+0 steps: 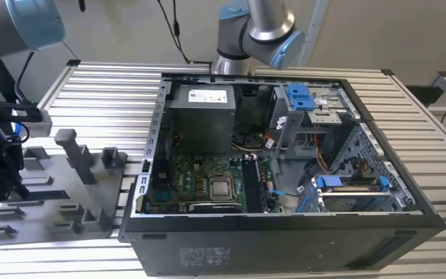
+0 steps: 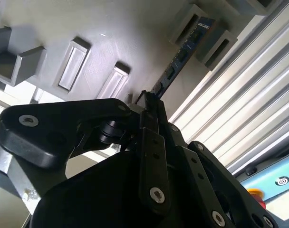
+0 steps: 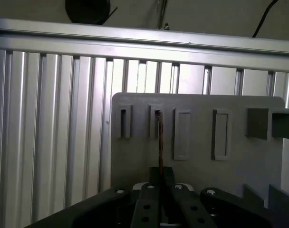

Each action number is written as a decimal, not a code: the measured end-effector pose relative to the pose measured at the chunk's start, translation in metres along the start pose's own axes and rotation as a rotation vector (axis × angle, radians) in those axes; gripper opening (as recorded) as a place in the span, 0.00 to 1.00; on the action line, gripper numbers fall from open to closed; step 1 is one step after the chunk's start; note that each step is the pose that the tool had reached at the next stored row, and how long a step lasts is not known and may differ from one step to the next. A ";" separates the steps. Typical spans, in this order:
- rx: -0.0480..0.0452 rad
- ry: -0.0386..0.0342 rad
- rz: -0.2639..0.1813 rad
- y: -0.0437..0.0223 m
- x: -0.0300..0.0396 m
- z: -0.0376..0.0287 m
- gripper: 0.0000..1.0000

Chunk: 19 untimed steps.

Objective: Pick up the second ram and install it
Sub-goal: 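Pick up the second ram and move it above second insertion slot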

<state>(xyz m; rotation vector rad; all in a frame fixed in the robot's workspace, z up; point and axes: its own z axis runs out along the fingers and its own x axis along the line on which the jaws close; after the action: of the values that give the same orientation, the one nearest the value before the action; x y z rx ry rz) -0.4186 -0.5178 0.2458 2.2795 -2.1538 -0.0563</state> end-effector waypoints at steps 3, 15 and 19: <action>0.0001 -0.0001 0.000 0.0001 -0.0001 -0.0033 0.14; 0.0002 -0.0002 0.003 0.0004 -0.0006 -0.0155 0.14; 0.0008 -0.0010 0.024 0.0005 -0.0006 -0.0172 0.14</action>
<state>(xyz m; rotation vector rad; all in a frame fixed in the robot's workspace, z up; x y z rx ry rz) -0.4186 -0.5176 0.2630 2.2537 -2.1821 -0.0565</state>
